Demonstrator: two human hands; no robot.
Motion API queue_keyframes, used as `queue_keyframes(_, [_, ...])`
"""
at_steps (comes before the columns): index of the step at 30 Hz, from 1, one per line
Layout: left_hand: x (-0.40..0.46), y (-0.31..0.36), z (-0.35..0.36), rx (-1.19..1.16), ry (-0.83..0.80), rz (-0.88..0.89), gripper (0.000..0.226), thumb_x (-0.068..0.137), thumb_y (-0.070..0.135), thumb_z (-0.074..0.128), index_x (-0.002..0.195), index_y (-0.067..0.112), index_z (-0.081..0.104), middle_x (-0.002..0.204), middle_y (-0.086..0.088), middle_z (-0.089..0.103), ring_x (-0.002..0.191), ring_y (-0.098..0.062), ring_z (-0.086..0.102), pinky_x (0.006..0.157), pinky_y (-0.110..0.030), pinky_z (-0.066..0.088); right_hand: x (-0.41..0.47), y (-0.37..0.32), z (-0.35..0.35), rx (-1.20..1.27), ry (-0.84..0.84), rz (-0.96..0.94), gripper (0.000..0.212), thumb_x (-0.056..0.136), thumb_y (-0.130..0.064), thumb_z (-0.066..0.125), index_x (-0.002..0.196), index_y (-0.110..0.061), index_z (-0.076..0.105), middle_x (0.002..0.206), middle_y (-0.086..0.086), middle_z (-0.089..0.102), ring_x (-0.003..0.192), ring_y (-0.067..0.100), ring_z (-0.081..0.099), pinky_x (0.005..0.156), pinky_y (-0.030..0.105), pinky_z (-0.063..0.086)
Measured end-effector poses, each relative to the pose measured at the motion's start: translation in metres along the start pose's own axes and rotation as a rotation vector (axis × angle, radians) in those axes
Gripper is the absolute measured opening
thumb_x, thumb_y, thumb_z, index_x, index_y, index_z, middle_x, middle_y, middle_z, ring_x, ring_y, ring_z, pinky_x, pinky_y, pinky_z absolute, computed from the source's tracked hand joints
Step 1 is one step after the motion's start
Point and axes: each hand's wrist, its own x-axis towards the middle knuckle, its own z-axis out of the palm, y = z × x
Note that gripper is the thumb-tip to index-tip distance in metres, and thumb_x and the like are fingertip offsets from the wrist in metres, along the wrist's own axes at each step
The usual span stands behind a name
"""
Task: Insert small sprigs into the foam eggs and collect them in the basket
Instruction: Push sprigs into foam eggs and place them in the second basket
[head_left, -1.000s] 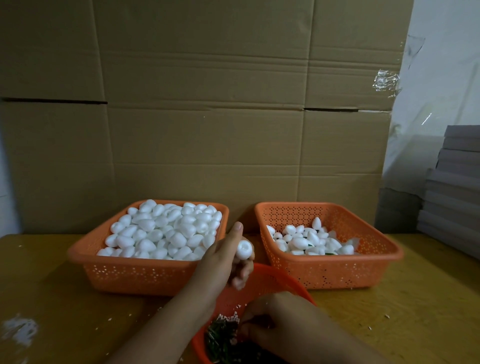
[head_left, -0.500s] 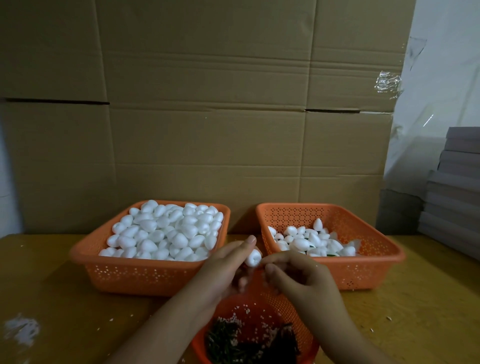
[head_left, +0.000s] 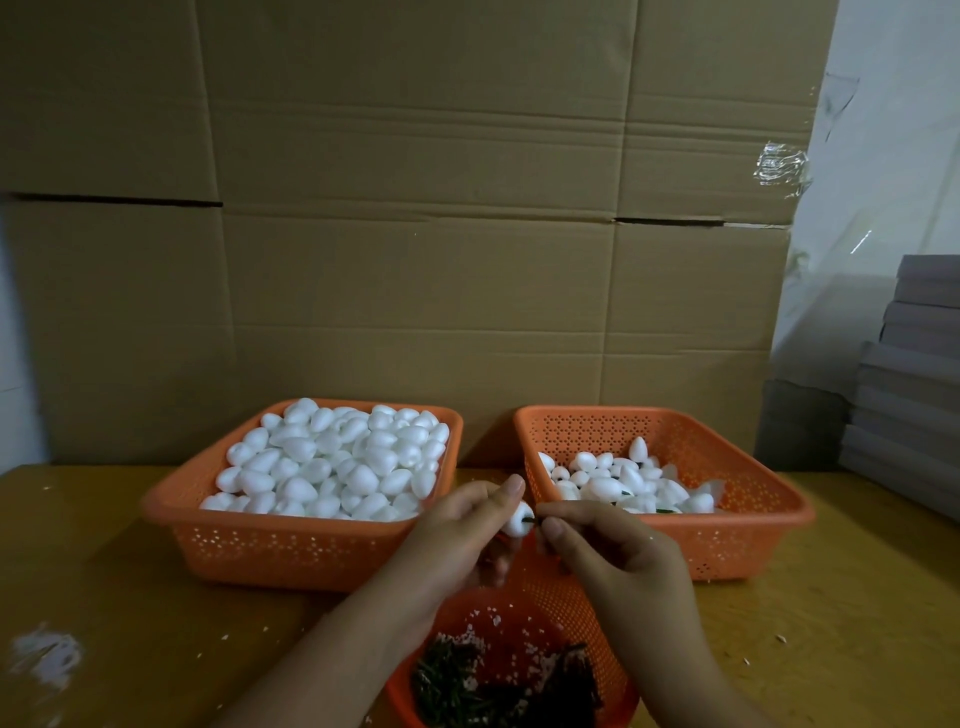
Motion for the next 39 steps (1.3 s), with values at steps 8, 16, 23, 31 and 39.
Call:
queue_keyframes(8, [-0.003, 0.002, 0.01, 0.059, 0.047, 0.043, 0.051, 0.058, 0.068, 0.067, 0.071, 0.019, 0.062, 0.061, 0.003, 0.062, 0.05, -0.008, 0.056, 0.051, -0.021, 0.045, 0.002, 0.007, -0.004, -0.248, 0.056, -0.167, 0.031, 0.079, -0.007, 0.074, 0.089, -0.036, 0.077, 0.082, -0.01, 0.067, 0.081, 0.008, 0.065, 0.067, 0.012, 0.045])
queue_keyframes(16, [-0.006, 0.011, 0.017, 0.059, 0.12, 0.092, 0.055, 0.062, 0.066, 0.064, 0.077, 0.013, 0.061, 0.059, 0.004, 0.061, 0.049, -0.008, 0.055, 0.051, -0.021, 0.046, 0.004, 0.001, -0.006, -0.036, 0.033, 0.039, 0.015, 0.087, -0.012, 0.068, 0.089, -0.024, 0.075, 0.084, -0.009, 0.074, 0.082, 0.001, 0.067, 0.073, 0.017, 0.051])
queue_keyframes(23, [-0.009, 0.015, 0.023, 0.086, 0.153, 0.118, 0.055, 0.061, 0.063, 0.063, 0.078, 0.01, 0.06, 0.056, 0.006, 0.06, 0.049, -0.008, 0.054, 0.051, -0.022, 0.045, 0.005, -0.002, -0.006, -0.012, 0.058, 0.027, 0.014, 0.082, -0.008, 0.073, 0.075, -0.02, 0.074, 0.078, -0.006, 0.073, 0.073, 0.003, 0.066, 0.067, 0.013, 0.049])
queue_keyframes(31, [-0.013, 0.025, 0.024, 0.039, 0.119, 0.124, 0.05, 0.074, 0.06, 0.057, 0.088, 0.013, 0.066, 0.064, 0.0, 0.064, 0.052, -0.013, 0.058, 0.051, -0.025, 0.048, 0.007, -0.003, -0.006, 0.104, 0.073, 0.094, 0.007, 0.086, -0.013, 0.067, 0.08, -0.012, 0.072, 0.073, 0.002, 0.07, 0.069, 0.01, 0.064, 0.066, 0.019, 0.051])
queue_keyframes(39, [-0.016, 0.034, 0.011, 0.191, -0.004, 0.131, 0.024, 0.093, 0.01, 0.06, 0.11, 0.026, 0.065, 0.1, -0.001, 0.072, 0.07, -0.013, 0.066, 0.062, -0.025, 0.052, 0.01, -0.003, -0.01, 0.242, 0.134, 0.284, 0.021, 0.09, -0.022, 0.062, 0.086, -0.003, 0.068, 0.07, 0.006, 0.065, 0.065, 0.015, 0.056, 0.07, 0.034, 0.047])
